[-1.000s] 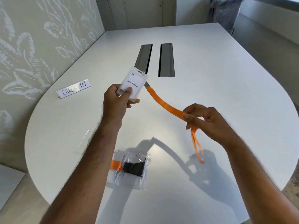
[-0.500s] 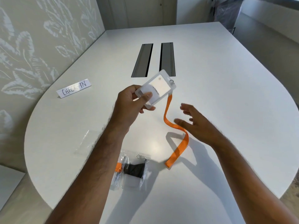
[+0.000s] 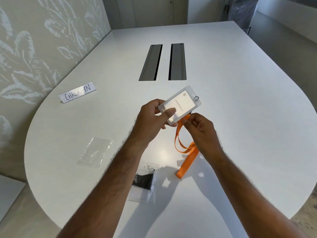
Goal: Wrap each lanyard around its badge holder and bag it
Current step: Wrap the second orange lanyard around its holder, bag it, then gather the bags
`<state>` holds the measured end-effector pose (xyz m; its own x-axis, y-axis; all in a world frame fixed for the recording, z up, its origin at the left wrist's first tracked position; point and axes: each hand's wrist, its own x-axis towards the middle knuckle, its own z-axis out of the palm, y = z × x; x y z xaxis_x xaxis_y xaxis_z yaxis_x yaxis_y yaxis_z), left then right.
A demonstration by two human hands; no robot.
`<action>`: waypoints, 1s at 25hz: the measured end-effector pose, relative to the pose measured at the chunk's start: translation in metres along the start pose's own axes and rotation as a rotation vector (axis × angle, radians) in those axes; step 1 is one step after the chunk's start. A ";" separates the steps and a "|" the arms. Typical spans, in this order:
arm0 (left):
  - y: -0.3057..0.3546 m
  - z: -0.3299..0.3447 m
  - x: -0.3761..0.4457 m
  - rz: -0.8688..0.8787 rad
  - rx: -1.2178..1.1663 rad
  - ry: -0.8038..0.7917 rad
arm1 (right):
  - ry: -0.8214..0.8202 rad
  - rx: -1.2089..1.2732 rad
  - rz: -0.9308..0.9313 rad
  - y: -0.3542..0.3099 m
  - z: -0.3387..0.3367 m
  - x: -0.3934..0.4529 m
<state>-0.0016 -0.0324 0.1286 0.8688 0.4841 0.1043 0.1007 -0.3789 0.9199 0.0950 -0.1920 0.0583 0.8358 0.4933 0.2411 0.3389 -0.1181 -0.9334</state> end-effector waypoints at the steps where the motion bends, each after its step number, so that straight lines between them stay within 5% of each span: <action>1: 0.000 0.000 0.000 0.000 -0.005 0.005 | 0.015 0.005 -0.019 0.002 0.003 -0.003; 12: -0.019 0.005 0.001 0.087 0.298 0.065 | -0.368 0.008 0.019 -0.031 -0.003 -0.011; 18: -0.020 0.009 0.000 0.151 0.377 0.042 | -0.376 0.212 -0.061 -0.067 -0.028 -0.004; 25: -0.030 0.021 -0.009 0.206 0.485 -0.034 | -0.280 0.020 -0.168 -0.084 -0.054 0.019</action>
<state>-0.0018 -0.0419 0.0922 0.9088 0.3381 0.2445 0.1318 -0.7886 0.6006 0.1060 -0.2194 0.1562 0.6166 0.7225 0.3127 0.4515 0.0008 -0.8922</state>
